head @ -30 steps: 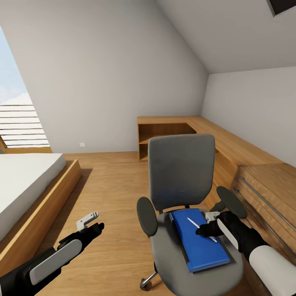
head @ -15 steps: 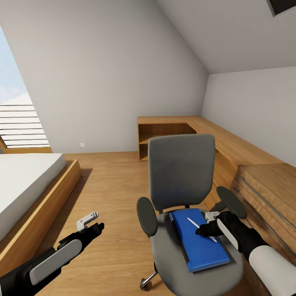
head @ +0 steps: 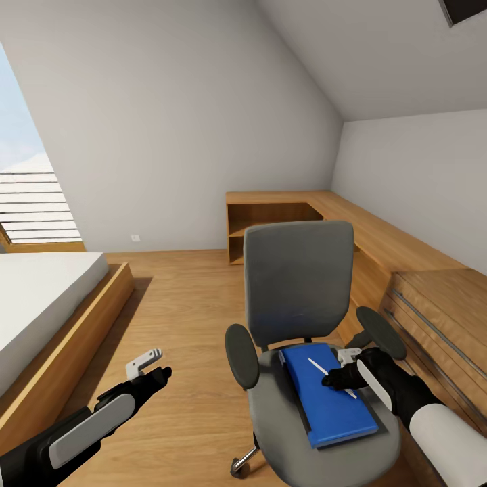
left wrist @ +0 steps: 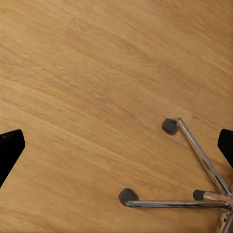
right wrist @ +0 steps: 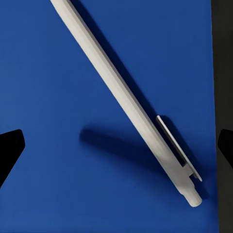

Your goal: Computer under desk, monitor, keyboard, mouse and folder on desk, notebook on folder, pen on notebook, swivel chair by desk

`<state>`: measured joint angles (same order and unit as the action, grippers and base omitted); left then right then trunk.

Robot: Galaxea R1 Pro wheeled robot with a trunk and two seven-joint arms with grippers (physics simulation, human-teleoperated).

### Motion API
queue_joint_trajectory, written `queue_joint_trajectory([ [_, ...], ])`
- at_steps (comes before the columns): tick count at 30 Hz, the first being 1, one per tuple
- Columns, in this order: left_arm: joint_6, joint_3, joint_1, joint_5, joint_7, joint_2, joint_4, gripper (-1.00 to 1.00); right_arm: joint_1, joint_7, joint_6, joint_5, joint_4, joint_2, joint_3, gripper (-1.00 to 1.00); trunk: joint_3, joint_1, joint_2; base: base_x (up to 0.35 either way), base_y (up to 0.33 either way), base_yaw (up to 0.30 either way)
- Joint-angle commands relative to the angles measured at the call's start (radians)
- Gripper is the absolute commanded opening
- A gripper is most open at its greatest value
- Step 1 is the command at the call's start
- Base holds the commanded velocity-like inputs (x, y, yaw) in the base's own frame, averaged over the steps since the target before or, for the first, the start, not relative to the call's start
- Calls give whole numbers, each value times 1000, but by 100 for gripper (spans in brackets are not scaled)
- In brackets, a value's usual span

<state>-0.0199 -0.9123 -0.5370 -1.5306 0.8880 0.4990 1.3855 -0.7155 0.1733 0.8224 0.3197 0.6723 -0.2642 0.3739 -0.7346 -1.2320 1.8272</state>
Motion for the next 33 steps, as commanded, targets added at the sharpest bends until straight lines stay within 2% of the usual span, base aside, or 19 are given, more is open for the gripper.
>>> queue_joint_trajectory([
  [1, -2, -2, -1, -2, 5, 0, 1, 100, -1, 5, 3, -4, 1, -1, 4, 100, -4, -4, 8, 0, 0, 0],
  [7, -3, -3, -1, -1, 5, 0, 1, 100, -1, 5, 2, -4, 1, -1, 5, 100, -23, -27, 50, 0, 0, 0],
  [33, -3, -4, -1, -1, 2, 1, 1, 100, -1, 5, 1, -4, 1, -2, 4, 100, -23, -27, 50, 0, 0, 0],
])
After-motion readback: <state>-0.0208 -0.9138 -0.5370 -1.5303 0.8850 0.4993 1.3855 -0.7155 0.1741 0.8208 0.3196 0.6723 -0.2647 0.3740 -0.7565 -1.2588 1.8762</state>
